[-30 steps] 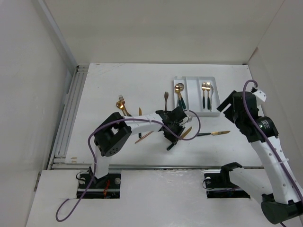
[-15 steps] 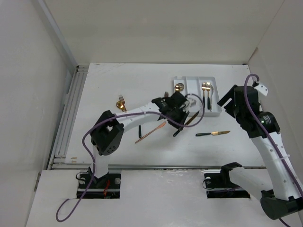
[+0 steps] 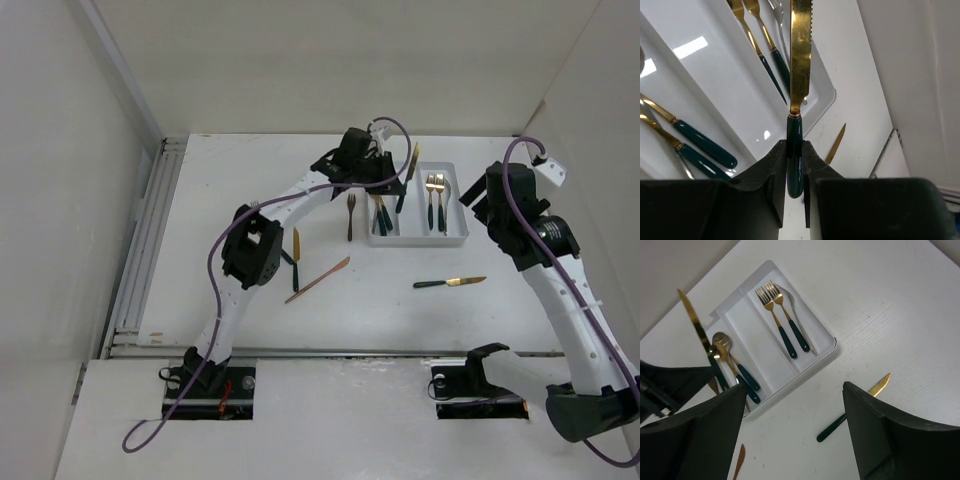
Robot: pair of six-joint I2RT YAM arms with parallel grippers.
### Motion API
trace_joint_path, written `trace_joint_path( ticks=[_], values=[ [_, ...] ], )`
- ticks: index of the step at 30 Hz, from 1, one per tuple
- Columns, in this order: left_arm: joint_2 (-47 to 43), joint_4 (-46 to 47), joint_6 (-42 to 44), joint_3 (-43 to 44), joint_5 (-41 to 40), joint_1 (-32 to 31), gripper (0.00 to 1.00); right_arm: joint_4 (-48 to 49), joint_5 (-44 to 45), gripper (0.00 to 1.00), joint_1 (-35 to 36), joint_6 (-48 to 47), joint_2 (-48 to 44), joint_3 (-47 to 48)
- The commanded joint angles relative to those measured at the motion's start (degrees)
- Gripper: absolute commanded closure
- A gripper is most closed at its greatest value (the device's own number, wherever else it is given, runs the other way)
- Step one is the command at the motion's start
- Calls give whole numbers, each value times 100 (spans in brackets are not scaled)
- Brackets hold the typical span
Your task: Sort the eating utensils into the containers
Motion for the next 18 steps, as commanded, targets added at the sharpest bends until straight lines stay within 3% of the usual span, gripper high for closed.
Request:
trace_joint_path(
  ticks=[1,11,18],
  values=[
    [410,802,-867,480,690,-87,100,335,381,17,-22,-64,24,231],
    [1025,2146,-2695,227,321,-139,100,283,575,17,-22,-64,182,178],
    [1158,1989,-3144,-142,321,-192,100,221,689,17,-22,-64,182,178]
  ],
)
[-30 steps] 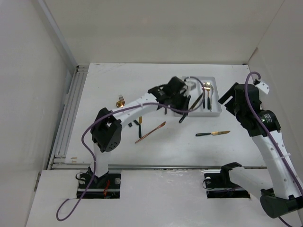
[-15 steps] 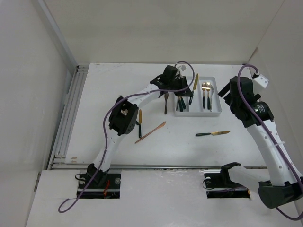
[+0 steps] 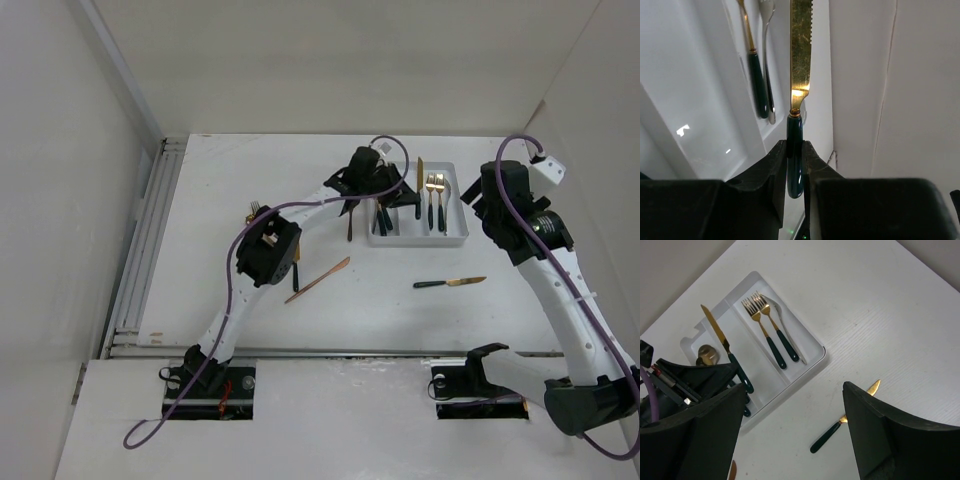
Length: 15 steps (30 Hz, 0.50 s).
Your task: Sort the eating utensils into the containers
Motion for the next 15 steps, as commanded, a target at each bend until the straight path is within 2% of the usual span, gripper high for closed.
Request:
trace_joint_path(
  ticks=[1,8,9,10,13,14,15],
  values=[
    [-55,212,-425,-422,4,-37,100,136,230,17,-22,-64,-47,178],
    [-3,107,-320,-407,-181,-90,98,21,230,17,-22,-64,-100,178],
    [-3,107,-260,-406,-181,-90,90,21,230,17,-22,-64,-100,178],
    [-3,107,-259,-345,-181,-90,74,21,230,17,-22,-64,-100,178],
    [-3,107,-118,-196,-234,-90,58,-31,230,17,-22,-64,-153,178],
    [-3,46,-57,-195,-234,-90,47,-31,152,17,-22,-64,-153,178],
    [-3,45,30,-47,-286,-90,44,-92,99,16,-22,-64,-153,117]
  ],
)
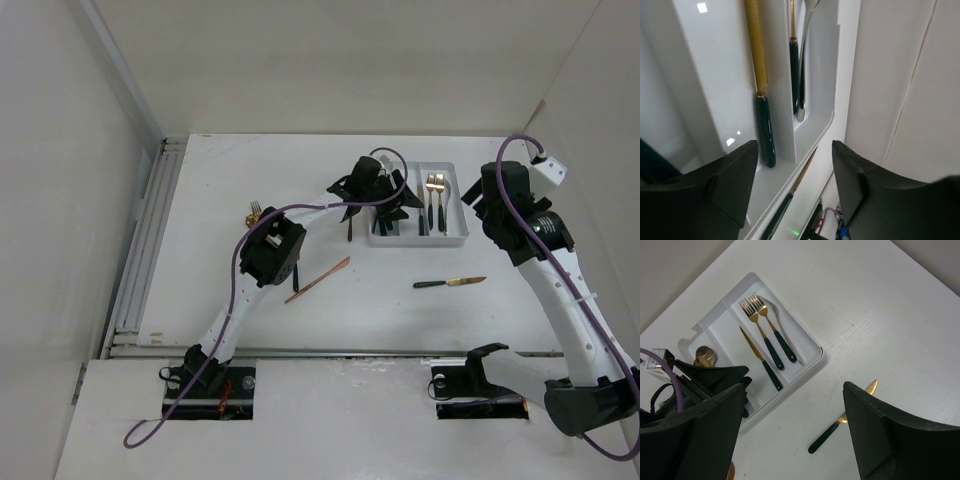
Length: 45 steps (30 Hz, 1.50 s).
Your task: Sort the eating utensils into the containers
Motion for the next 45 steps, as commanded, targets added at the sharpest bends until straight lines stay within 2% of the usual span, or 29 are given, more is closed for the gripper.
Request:
trace_joint_path(
  ticks=[1,2,3,6,8,12,16,17,19,21,24,27,29,31,35,40,45],
  values=[
    [-175,37,263,365,-112,-18,41,-54,26,16,-22,-64,-133,117],
    [-175,36,359,452,-164,-18,38,-106,-35,16,-22,-64,-133,65],
    [-236,36,420,505,-164,-18,29,-176,-35,16,-22,-3,-133,64],
    [-342,-297,789,803,-270,-18,18,-580,-141,16,-22,409,25,11],
    [-500,-578,1052,1059,-524,35,0,-861,-429,13,-135,804,104,-163],
    [-974,-2164,2080,1437,-1270,263,0,-863,-1440,17,-250,1455,-35,-978],
    [-1817,-2933,3670,1210,-2421,570,0,-547,-2310,24,-373,1869,-264,-1850],
    [-2019,-2996,4299,1078,-2658,649,0,-380,-2442,26,-373,1948,-343,-2000],
    [-2591,-3223,4647,709,-3300,957,0,-195,-2768,30,-425,2018,-344,-2473],
    [-3038,-3426,4710,481,-3730,1385,0,130,-2952,32,-426,2089,-397,-2747],
    [-3583,-3629,4763,173,-3733,1826,0,612,-3182,36,-426,2142,-213,-3108],
    [-3892,-3883,4456,-188,-3926,2310,0,825,-3068,39,-426,2142,181,-3109],
    [-4095,-3989,4402,-311,-3926,2609,0,825,-2815,39,-365,1994,446,-2751],
    [-4287,-4121,4341,-390,-4197,2741,0,712,-2629,39,-364,1844,910,-2486],
    [-4595,-4121,4393,-558,-5434,2943,0,650,-2558,39,-364,1703,1606,-2169],
    [-4842,-4068,4569,-663,-5649,3330,0,790,-2786,41,-312,1816,2002,-2387],
    [-4895,-4121,4622,-663,-5597,3392,0,877,-2970,42,-312,2071,1801,-2747]
  ],
)
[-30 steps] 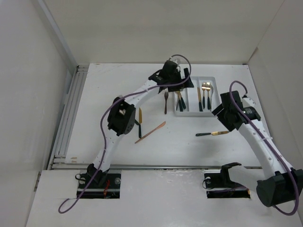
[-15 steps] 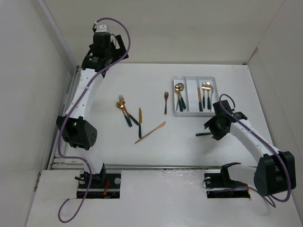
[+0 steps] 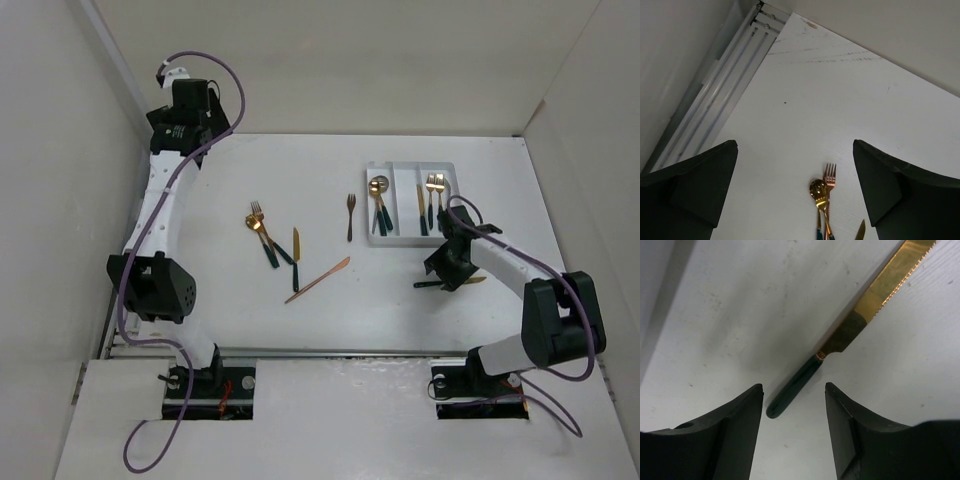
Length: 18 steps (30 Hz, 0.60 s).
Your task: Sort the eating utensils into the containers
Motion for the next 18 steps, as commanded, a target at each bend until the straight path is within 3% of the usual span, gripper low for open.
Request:
trace_joint_path(
  ticks=[1,7,11,12,14,15,18],
  values=[
    [-425,23,115,14,-117,-17,0,170,-123,42,49,214,-221,-200],
    [-373,-82,63,14,7,-17,0,206,-123,52,102,145,446,-157],
    [-373,-83,63,67,-46,-17,0,205,-70,68,225,144,377,-77],
    [-373,-83,63,67,-115,-17,0,205,-70,77,225,144,377,-146],
    [-373,-83,63,67,-168,-17,0,258,-131,84,225,144,376,-217],
    [-373,-83,63,67,-221,-17,0,258,-201,93,225,91,376,-217],
    [-373,-83,63,67,-222,-17,0,258,-202,100,286,169,253,-349]
  ],
)
